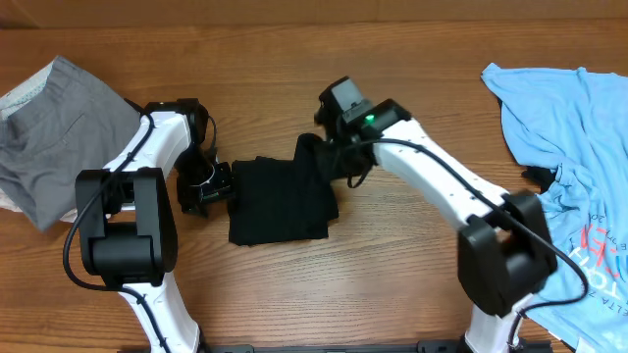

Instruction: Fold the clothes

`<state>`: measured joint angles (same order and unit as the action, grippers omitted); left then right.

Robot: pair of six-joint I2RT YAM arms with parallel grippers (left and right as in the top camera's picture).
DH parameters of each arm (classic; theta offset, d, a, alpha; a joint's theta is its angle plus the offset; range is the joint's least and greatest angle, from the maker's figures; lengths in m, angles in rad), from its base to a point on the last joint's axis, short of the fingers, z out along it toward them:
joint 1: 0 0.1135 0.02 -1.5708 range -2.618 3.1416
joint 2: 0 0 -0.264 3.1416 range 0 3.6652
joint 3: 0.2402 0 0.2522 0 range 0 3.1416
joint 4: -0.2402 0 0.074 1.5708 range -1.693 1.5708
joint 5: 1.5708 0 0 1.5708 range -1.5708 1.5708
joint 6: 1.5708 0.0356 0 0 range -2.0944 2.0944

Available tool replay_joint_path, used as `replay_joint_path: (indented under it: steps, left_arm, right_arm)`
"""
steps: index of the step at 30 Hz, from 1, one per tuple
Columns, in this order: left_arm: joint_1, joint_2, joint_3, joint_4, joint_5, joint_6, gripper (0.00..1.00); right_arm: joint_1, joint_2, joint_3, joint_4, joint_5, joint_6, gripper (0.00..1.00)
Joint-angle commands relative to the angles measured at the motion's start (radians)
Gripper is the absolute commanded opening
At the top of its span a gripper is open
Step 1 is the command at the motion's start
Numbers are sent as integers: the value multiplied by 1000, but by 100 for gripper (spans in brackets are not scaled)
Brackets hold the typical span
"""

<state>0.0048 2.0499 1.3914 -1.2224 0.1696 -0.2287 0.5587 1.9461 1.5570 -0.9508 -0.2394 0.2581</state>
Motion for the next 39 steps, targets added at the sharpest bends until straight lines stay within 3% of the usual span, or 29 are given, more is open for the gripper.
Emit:
replay_joint_path:
  steps: [1, 2, 6, 8, 12, 17, 27, 32, 34, 39]
  left_arm:
    - [2, 10, -17, 0, 15, 20, 68]
    - [2, 10, -17, 0, 15, 20, 68]
    - [2, 10, -17, -1, 15, 20, 68]
    - [2, 10, -17, -2, 15, 20, 68]
    - [2, 10, -17, 0, 15, 20, 68]
    - [2, 9, -14, -7, 56, 44, 66]
    - [-3, -98, 138, 54, 189, 146, 63]
    - [-48, -120, 202, 262, 270, 185, 68]
    - [-76, -108, 201, 328, 269, 190, 66]
    - [-148, -53, 201, 361, 246, 208, 65]
  right_arm:
    - [13, 50, -42, -29, -120, -42, 8]
    - [6, 50, -48, -57, -39, -4, 4]
    - [-39, 51, -50, -159, 322, 225, 4]
    - [-61, 53, -60, -187, 385, 266, 4]
    - [-91, 55, -85, -219, 283, 252, 12]
    - [-89, 55, -87, -252, 264, 214, 39]
    - [-194, -66, -83, -281, 233, 211, 39]
    - [-199, -189, -83, -271, -35, 53, 41]
    - [-185, -196, -83, -283, -139, 16, 41]
    - [-142, -179, -111, -254, -210, 0, 39]
